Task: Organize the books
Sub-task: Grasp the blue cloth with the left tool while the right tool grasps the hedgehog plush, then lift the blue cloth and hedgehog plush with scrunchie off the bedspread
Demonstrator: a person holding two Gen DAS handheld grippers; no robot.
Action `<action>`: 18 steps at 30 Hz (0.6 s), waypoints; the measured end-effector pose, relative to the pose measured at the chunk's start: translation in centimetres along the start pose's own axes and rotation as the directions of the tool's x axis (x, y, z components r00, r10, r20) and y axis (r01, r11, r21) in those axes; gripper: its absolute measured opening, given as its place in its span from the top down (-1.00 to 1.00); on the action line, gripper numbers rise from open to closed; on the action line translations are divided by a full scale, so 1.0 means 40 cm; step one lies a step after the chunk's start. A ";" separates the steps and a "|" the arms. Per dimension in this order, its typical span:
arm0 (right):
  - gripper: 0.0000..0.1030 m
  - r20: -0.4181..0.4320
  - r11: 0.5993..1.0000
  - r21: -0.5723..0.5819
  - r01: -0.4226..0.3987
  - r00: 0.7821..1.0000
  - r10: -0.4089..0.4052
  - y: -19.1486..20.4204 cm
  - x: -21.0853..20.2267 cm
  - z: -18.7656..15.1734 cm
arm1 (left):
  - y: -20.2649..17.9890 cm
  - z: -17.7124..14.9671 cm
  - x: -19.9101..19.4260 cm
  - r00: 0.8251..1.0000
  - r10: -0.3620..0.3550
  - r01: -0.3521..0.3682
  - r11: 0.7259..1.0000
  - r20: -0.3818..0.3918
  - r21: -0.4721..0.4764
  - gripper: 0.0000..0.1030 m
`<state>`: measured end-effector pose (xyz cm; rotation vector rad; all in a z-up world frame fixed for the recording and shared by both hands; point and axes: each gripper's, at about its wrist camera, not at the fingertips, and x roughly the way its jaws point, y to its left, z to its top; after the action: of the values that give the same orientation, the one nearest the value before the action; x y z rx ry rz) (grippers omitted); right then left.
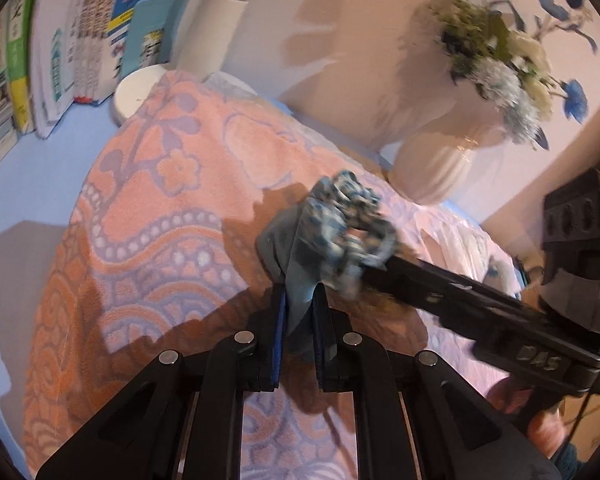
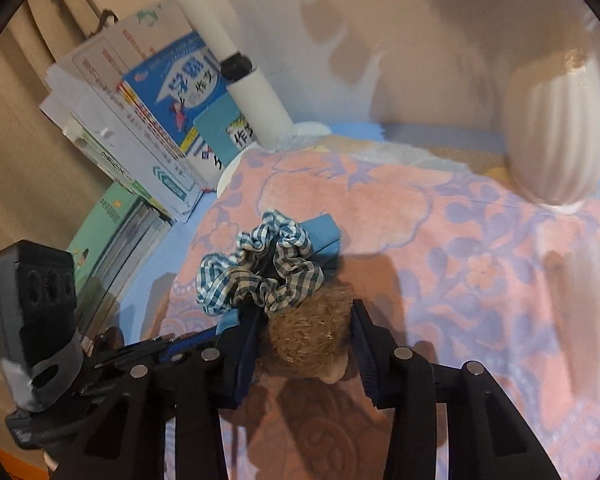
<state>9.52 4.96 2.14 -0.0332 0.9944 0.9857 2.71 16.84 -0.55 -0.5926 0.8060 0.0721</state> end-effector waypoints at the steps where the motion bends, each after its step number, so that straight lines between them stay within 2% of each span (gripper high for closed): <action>1: 0.19 0.010 1.000 0.004 0.005 1.000 -0.005 -0.003 -0.031 -0.008 | -0.009 -0.004 -0.006 1.000 -0.012 0.012 1.000 0.000 0.018 0.83; 7: 0.19 0.058 0.997 0.036 0.075 0.995 -0.077 -0.031 -0.243 -0.076 | -0.088 -0.051 -0.048 0.995 -0.089 0.093 0.991 -0.039 0.092 0.83; 13: 0.19 0.029 0.967 0.174 0.184 0.981 -0.192 -0.125 -0.418 -0.216 | -0.176 -0.183 -0.091 0.975 -0.151 0.176 0.973 -0.163 0.151 0.83; 16: 0.19 0.002 0.936 0.241 0.256 0.965 -0.264 -0.181 -0.477 -0.304 | -0.224 -0.240 -0.091 0.969 -0.128 0.174 0.960 -0.211 0.218 0.81; 18: 0.19 -0.020 0.916 0.267 0.299 0.952 -0.305 -0.211 -0.501 -0.351 | -0.245 -0.265 -0.089 0.974 -0.069 0.126 0.957 -0.215 0.263 0.74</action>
<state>2.46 -19.77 4.96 0.0471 1.0583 0.5618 -4.01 3.64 0.81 -0.3780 0.9647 -0.1930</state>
